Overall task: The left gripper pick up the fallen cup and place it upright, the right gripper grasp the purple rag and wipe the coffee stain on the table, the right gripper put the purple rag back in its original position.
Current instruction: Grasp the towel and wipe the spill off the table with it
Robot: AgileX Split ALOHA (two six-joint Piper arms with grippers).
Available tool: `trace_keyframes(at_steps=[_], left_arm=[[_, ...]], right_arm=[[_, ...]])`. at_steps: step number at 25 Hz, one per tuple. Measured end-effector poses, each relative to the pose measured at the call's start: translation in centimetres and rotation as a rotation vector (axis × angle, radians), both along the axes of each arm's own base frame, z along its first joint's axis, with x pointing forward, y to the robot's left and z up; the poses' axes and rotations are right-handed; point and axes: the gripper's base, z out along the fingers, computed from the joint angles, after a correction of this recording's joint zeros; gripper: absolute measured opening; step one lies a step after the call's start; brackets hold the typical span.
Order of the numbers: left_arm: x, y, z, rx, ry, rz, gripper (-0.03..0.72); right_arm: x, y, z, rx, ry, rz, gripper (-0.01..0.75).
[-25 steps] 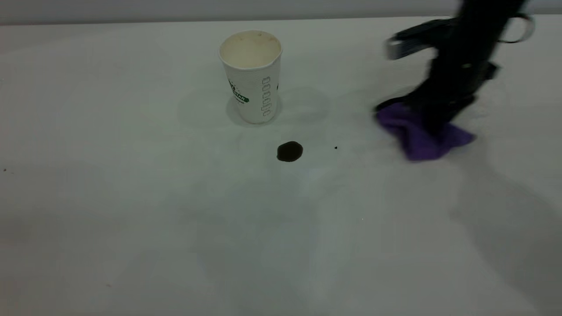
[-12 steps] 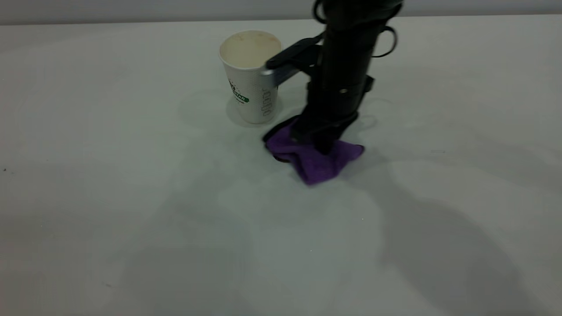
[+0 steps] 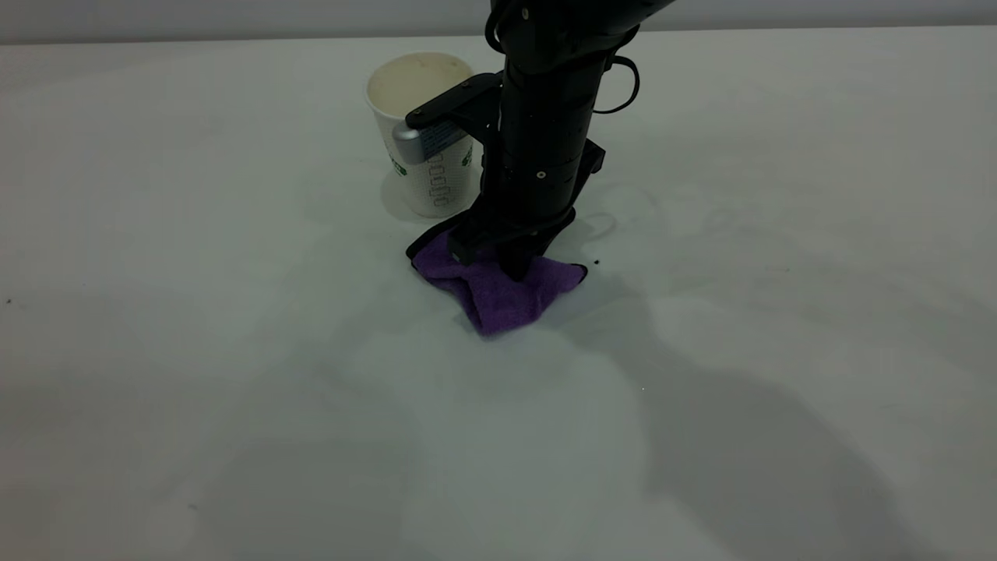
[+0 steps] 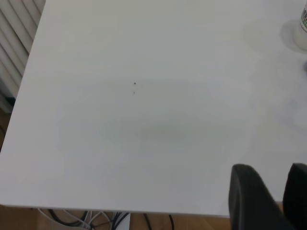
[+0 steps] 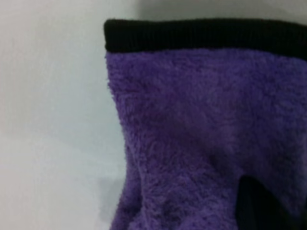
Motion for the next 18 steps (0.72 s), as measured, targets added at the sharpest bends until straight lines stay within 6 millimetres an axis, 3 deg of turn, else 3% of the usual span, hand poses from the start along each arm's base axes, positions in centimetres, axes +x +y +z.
trace_keyframes(at_steps=[5,9,18], left_arm=[[0.0,0.0,0.0,0.000,0.000,0.000,0.239],[0.0,0.0,0.0,0.000,0.000,0.000,0.239],[0.0,0.0,0.0,0.000,0.000,0.000,0.239]], right_arm=[[0.1,-0.7,0.0,-0.043,0.013,-0.040,0.061],[1.1,-2.8,-0.1,-0.116,0.023,-0.130,0.061],[5.3,-11.8,0.0,-0.217,0.023,-0.408,0.061]])
